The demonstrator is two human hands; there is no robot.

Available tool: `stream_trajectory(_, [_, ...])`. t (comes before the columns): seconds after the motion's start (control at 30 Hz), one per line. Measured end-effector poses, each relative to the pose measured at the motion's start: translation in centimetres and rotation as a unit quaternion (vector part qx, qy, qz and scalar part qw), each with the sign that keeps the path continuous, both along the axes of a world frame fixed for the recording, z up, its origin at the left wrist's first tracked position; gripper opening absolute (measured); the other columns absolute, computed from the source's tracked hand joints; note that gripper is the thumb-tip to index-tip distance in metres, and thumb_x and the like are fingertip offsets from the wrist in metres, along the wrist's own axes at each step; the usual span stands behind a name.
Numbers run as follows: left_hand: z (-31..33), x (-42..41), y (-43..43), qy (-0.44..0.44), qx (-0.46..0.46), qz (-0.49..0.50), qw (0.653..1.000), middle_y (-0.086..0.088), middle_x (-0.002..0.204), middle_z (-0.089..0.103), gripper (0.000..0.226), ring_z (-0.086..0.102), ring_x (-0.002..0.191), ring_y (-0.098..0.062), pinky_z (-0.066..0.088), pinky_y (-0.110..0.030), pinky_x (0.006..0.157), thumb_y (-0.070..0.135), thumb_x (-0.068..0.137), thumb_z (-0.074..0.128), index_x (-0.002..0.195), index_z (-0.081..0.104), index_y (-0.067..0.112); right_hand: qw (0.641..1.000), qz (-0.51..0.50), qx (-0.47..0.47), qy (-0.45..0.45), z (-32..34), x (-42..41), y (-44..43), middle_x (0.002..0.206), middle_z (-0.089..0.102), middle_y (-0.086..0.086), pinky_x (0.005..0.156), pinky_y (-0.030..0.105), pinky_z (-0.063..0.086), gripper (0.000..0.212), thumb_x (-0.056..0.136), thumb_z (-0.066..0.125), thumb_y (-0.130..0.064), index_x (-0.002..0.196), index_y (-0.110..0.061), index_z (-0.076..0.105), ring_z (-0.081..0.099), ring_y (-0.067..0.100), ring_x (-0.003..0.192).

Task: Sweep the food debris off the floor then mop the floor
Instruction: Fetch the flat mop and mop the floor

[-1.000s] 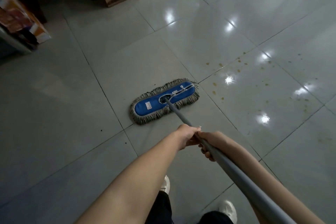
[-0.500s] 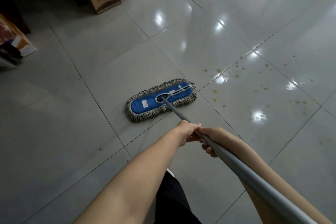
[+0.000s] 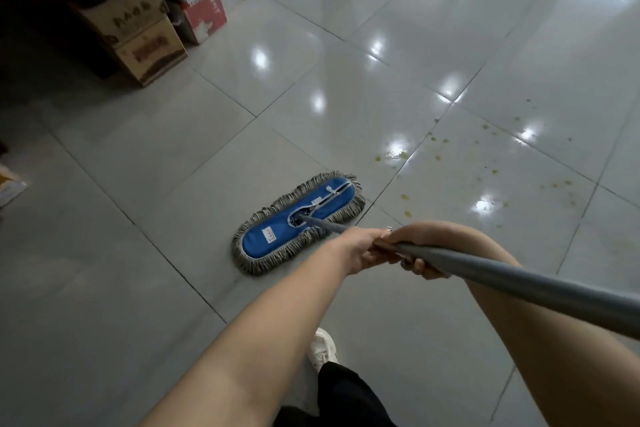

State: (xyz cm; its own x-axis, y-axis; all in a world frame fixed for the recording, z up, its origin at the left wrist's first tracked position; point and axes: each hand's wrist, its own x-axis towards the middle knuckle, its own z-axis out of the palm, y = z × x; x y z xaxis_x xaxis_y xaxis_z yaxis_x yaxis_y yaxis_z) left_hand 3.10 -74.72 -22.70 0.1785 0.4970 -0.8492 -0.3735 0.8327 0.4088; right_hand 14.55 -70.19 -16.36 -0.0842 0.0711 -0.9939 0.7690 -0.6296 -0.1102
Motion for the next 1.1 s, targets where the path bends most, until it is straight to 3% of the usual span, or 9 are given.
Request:
stream_trajectory(0.1, [0.5, -2.1, 1.9, -0.023, -0.032, -0.029, 0.999, -0.011, 0.058, 0.068, 0.012, 0.067, 0.049, -0.017, 0.058, -0.022, 0.052, 0.012, 0.086, 0.064, 0.081, 0.064, 0.002, 0.999, 0.036, -0.012, 0.007, 0.6, -1.9, 1.7, 0.038, 0.049, -0.004, 0.03, 0.011, 0.036, 0.043, 0.093, 0.049, -0.046, 0.069, -0.01, 0.05, 0.046, 0.006, 0.027])
stream_trajectory(0.23, [0.5, -4.3, 3.4, -0.039, -0.091, -0.12, 0.988, -0.014, 0.078, 0.064, 0.019, 0.068, 0.056, -0.017, 0.059, -0.022, 0.059, 0.014, 0.083, 0.068, 0.088, 0.061, -0.003, 0.998, 0.066, -0.017, 0.002, 0.5, -4.3, 1.6, 0.039, 0.048, -0.006, 0.035, 0.011, 0.037, 0.036, 0.094, 0.048, -0.04, 0.07, -0.012, 0.048, 0.045, 0.003, 0.029])
stream_trajectory(0.3, [0.1, -5.6, 4.2, -0.052, -0.112, -0.162, 0.979, -0.016, 0.078, 0.066, 0.022, 0.069, 0.061, -0.019, 0.059, -0.023, 0.064, 0.013, 0.081, 0.07, 0.089, 0.061, -0.006, 0.997, 0.068, -0.024, -0.003, 0.7, -5.2, 1.6, 0.04, 0.048, -0.007, 0.038, 0.013, 0.038, 0.035, 0.095, 0.047, -0.038, 0.071, -0.013, 0.048, 0.045, 0.003, 0.03])
stream_trajectory(0.43, [0.4, -7.2, 5.6, -0.083, -0.11, -0.212, 0.967, -0.016, 0.063, 0.065, 0.021, 0.066, 0.049, -0.019, 0.055, -0.021, 0.047, 0.012, 0.085, 0.066, 0.085, 0.058, -0.008, 0.999, -0.016, -0.033, -0.002, 1.8, -6.1, 2.3, 0.045, 0.051, -0.006, 0.037, 0.013, 0.04, 0.032, 0.093, 0.05, -0.037, 0.073, -0.013, 0.05, 0.047, 0.003, 0.033])
stream_trajectory(0.53, [1.0, -8.6, 6.3, -0.078, -0.08, -0.273, 0.955, -0.011, 0.064, 0.059, 0.021, 0.058, 0.041, -0.012, 0.047, -0.016, 0.042, 0.018, 0.088, 0.063, 0.079, 0.057, -0.001, 0.997, -0.074, -0.024, -0.014, 2.4, -7.3, 2.2, 0.047, 0.052, -0.005, 0.036, 0.013, 0.039, 0.031, 0.093, 0.051, -0.037, 0.073, -0.013, 0.053, 0.047, 0.004, 0.033])
stream_trajectory(0.63, [1.5, -11.8, 5.4, -0.062, -0.053, -0.389, 0.918, -0.006, 0.048, 0.056, 0.028, 0.044, 0.038, -0.006, 0.034, -0.011, 0.041, 0.023, 0.092, 0.057, 0.071, 0.054, 0.005, 0.989, -0.143, -0.016, -0.021, 2.5, -10.7, -0.3, 0.048, 0.051, -0.005, 0.038, 0.015, 0.037, 0.03, 0.093, 0.051, -0.036, 0.074, -0.014, 0.052, 0.046, 0.005, 0.035])
stream_trajectory(0.77, [2.1, -17.6, 3.6, -0.071, -0.046, -0.46, 0.884, -0.007, 0.05, 0.053, 0.027, 0.033, 0.032, -0.005, 0.03, -0.011, 0.036, 0.022, 0.092, 0.055, 0.072, 0.052, 0.004, 0.976, -0.217, -0.018, -0.011, 2.7, -16.6, -4.1, 0.045, 0.051, -0.006, 0.036, 0.012, 0.037, 0.03, 0.093, 0.05, -0.035, 0.072, -0.014, 0.051, 0.046, 0.004, 0.033])
stream_trajectory(0.97, [2.2, -22.9, 1.5, -0.045, -0.039, -0.559, 0.827, -0.005, 0.067, 0.047, 0.025, 0.039, 0.043, -0.005, 0.033, -0.014, 0.045, 0.025, 0.094, 0.051, 0.077, 0.052, 0.007, 0.954, -0.298, -0.001, 0.009, 2.4, -22.6, -9.0, 0.04, 0.049, -0.008, 0.035, 0.009, 0.035, 0.031, 0.095, 0.042, -0.032, 0.069, -0.015, 0.046, 0.045, 0.003, 0.029])
stream_trajectory(1.1, [2.3, -24.8, -1.1, -0.009, -0.063, -0.651, 0.756, 0.002, 0.049, 0.05, 0.03, 0.035, 0.036, -0.002, 0.022, -0.012, 0.049, 0.028, 0.095, 0.048, 0.069, 0.049, 0.012, 0.923, -0.384, 0.004, 0.012, 1.6, -26.1, -13.7, 0.039, 0.05, -0.006, 0.034, 0.009, 0.035, 0.03, 0.094, 0.043, -0.031, 0.069, -0.014, 0.047, 0.046, 0.004, 0.028])
